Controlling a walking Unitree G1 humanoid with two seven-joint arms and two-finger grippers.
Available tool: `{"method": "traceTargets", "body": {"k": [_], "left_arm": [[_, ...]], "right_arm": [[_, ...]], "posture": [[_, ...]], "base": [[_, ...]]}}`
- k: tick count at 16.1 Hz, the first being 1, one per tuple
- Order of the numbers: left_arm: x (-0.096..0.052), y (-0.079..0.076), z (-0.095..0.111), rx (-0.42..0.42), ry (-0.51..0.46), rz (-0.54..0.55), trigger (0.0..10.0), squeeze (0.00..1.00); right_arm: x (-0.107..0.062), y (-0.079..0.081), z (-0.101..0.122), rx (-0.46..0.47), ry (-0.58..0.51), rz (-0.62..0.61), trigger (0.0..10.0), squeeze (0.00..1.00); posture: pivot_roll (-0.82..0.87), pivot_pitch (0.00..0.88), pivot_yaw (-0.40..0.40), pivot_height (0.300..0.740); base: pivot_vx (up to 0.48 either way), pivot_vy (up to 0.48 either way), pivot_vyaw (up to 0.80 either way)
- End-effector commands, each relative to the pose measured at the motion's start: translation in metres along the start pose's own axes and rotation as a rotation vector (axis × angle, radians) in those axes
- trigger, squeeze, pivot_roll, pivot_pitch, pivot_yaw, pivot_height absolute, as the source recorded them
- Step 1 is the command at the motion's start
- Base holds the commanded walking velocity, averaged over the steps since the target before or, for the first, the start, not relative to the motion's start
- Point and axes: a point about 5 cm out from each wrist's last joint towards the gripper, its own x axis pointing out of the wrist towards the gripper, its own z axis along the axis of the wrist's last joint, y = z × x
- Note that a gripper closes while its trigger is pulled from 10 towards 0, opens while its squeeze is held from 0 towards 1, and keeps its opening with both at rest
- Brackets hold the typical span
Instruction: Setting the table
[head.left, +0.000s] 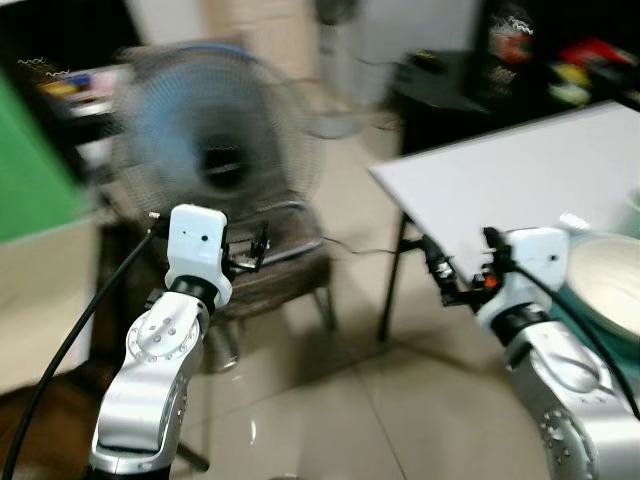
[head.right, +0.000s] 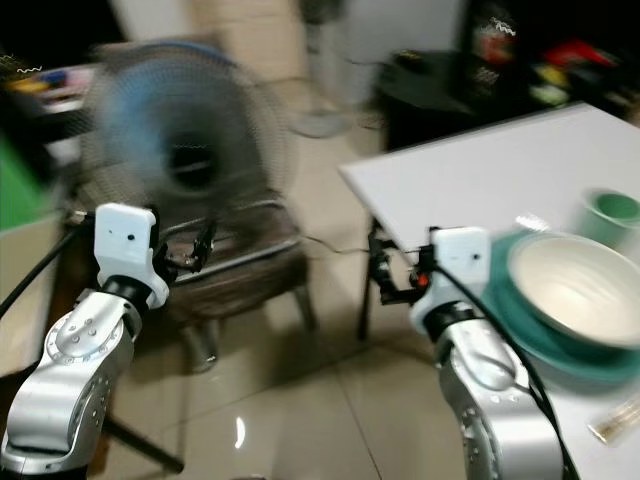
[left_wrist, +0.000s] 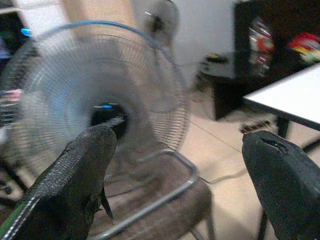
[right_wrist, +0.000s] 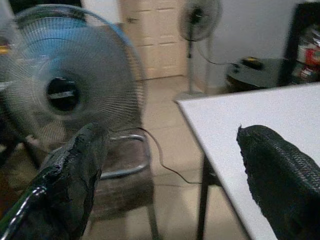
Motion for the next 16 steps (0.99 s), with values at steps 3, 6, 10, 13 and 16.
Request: {"method": "traceTargets", "body": {"k": [3,6,10,13,16], "left_arm": [[-0.002,0.005,-0.007,-0.029,0.034,0.035,10.0,0.00],[-0.002,0.009,-0.002,0.031,0.023,0.039,10.0,0.00],[-0.001,0.004,-0.005,0.027,0.025,0.036,10.0,0.00],[0.002,0.006,-0.001,0.028,0.020,0.038,10.0,0.00],[0.001,0.009,-0.001,0.031,0.019,0.047,10.0,0.00]], "right_arm": [[0.002,0.004,-0.005,0.090,0.028,-0.001,10.0,1.00],[0.008,0.004,-0.009,0.049,0.055,0.022,10.0,1.00],[0.006,0.001,-0.011,0.022,0.057,0.048,10.0,1.00],[0.010,0.007,-0.008,0.008,0.059,0.086,10.0,1.00],[0.011,0.011,-0.006,0.033,0.050,0.101,10.0,1.00]], "posture": [[0.07,0.000,0.048,0.740],[0.08,0.000,0.042,0.740],[0.08,0.000,0.042,0.740],[0.09,0.000,0.042,0.740],[0.09,0.000,0.041,0.740]], "base": [[0.000,0.341,0.00],[0.000,0.350,0.00],[0.000,0.351,0.00],[0.000,0.351,0.00],[0.000,0.352,0.00]]}}
